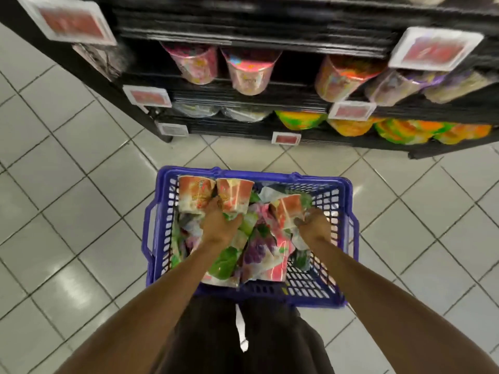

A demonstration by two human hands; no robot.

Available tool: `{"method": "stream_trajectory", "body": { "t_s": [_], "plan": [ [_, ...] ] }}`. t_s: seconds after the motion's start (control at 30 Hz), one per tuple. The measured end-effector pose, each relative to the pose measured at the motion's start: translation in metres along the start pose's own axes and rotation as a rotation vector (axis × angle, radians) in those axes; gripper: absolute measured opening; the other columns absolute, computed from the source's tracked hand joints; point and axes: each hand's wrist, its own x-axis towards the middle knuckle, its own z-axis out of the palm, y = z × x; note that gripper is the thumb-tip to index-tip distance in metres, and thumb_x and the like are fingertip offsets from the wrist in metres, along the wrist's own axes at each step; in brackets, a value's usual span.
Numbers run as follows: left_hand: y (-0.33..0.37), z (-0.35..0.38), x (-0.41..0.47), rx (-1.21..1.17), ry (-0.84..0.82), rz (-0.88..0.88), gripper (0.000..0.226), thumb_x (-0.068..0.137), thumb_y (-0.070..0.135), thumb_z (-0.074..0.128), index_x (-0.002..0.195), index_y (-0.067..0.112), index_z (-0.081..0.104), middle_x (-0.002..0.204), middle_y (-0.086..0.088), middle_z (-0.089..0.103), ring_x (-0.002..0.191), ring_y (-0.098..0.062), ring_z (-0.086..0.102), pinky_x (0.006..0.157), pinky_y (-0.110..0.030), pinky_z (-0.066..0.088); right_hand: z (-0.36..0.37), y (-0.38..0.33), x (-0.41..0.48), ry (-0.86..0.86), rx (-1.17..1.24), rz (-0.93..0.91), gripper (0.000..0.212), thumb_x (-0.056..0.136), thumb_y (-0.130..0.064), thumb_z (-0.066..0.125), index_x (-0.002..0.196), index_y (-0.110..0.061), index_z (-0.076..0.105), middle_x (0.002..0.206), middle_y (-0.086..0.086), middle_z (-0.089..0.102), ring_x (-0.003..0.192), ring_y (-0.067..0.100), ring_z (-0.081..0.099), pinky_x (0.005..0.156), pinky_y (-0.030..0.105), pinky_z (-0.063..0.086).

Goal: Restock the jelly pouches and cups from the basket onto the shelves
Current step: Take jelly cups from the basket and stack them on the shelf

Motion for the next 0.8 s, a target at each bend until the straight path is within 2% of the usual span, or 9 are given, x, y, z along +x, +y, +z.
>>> {"method": "stream_trajectory", "body": {
  "t_s": [0.07,0.13,0.2,0.27,0.4,0.5,0.57,0.73,0.8],
  "plan": [
    [-0.003,0.014,0.022,0.033,0.027,-0.018,0.077,0.08,0.025,0.077,0.141,0.0,0.037,0.136,-0.018,0.054,0.125,-0.034,0.052,0.104,-0.041,0.043,0.015,0.001,0.023,-0.046,-0.058,0.005,0.058,0.083,-0.034,0.072,0.129,-0.007,0.051,0.123,0.015,0.062,0.111,0.031,0.06,0.087,0.032,0.05],
    [-0.008,0.026,0.042,0.028,0.034,-0.055,0.091,0.076,0.035,0.08,0.144,-0.002,0.031,0.138,-0.019,0.053,0.124,-0.034,0.054,0.101,-0.039,0.045,0.028,0.004,0.045,-0.135,-0.148,0.019,0.073,0.079,-0.049,0.073,0.135,-0.009,0.047,0.124,0.012,0.059,0.119,0.032,0.056,0.098,0.041,0.048],
    [-0.011,0.034,0.055,0.017,0.041,-0.127,0.1,0.072,0.041,0.083,0.142,-0.006,0.028,0.136,-0.02,0.053,0.12,-0.034,0.057,0.094,-0.036,0.048,0.038,0.006,0.059,-0.221,-0.129,0.05,0.079,0.077,-0.053,0.074,0.136,-0.008,0.046,0.12,0.01,0.059,0.12,0.031,0.056,0.099,0.036,0.047],
    [-0.014,0.039,0.06,-0.054,0.082,-0.158,0.095,0.068,0.038,0.087,0.136,-0.003,0.033,0.13,-0.015,0.058,0.113,-0.03,0.06,0.089,-0.032,0.047,0.043,0.008,0.064,-0.212,-0.215,0.052,0.079,0.075,-0.055,0.075,0.133,-0.01,0.047,0.122,0.008,0.06,0.116,0.027,0.058,0.091,0.03,0.048],
    [-0.016,0.028,0.047,-0.173,0.057,-0.12,0.078,0.063,0.03,0.09,0.123,0.005,0.049,0.107,-0.001,0.067,0.097,-0.017,0.063,0.092,-0.028,0.049,0.033,0.009,0.052,-0.165,-0.303,-0.027,0.067,0.073,-0.06,0.072,0.121,-0.015,0.06,0.119,0.008,0.064,0.111,0.027,0.061,0.093,0.039,0.053],
    [-0.011,0.004,0.022,-0.189,-0.026,-0.126,0.054,0.066,0.029,0.089,0.11,0.022,0.058,0.092,0.008,0.07,0.088,-0.011,0.066,0.079,-0.014,0.05,0.01,0.006,0.021,-0.167,0.058,0.015,0.042,0.076,-0.049,0.075,0.099,-0.015,0.065,0.097,0.004,0.07,0.098,0.024,0.067,0.081,0.031,0.054],
    [0.0,-0.017,-0.001,-0.206,-0.058,-0.173,0.06,0.066,0.032,0.088,0.115,0.019,0.056,0.096,0.006,0.069,0.088,-0.011,0.064,0.076,-0.018,0.047,-0.012,0.002,-0.011,-0.276,0.462,0.105,0.024,0.082,-0.034,0.074,0.098,-0.018,0.066,0.103,0.004,0.071,0.105,0.025,0.066,0.086,0.033,0.054],
    [0.061,-0.085,-0.082,-0.326,-0.087,-0.184,0.034,0.071,0.029,0.086,0.096,0.028,0.062,0.088,0.01,0.068,0.089,-0.015,0.066,0.072,-0.024,0.05,-0.09,-0.023,-0.121,-0.716,1.17,0.231,0.056,0.086,-0.031,0.065,0.135,-0.008,0.05,0.131,0.019,0.061,0.123,0.035,0.056,0.104,0.052,0.045],
    [0.101,-0.121,-0.123,-0.391,-0.125,-0.159,0.04,0.074,0.028,0.083,0.11,0.024,0.064,0.101,0.001,0.071,0.099,-0.02,0.067,0.084,-0.032,0.054,-0.13,-0.045,-0.175,-0.812,1.293,0.193,0.061,0.085,-0.029,0.066,0.138,-0.005,0.047,0.138,0.023,0.054,0.131,0.041,0.048,0.111,0.056,0.035]
  ]
}}
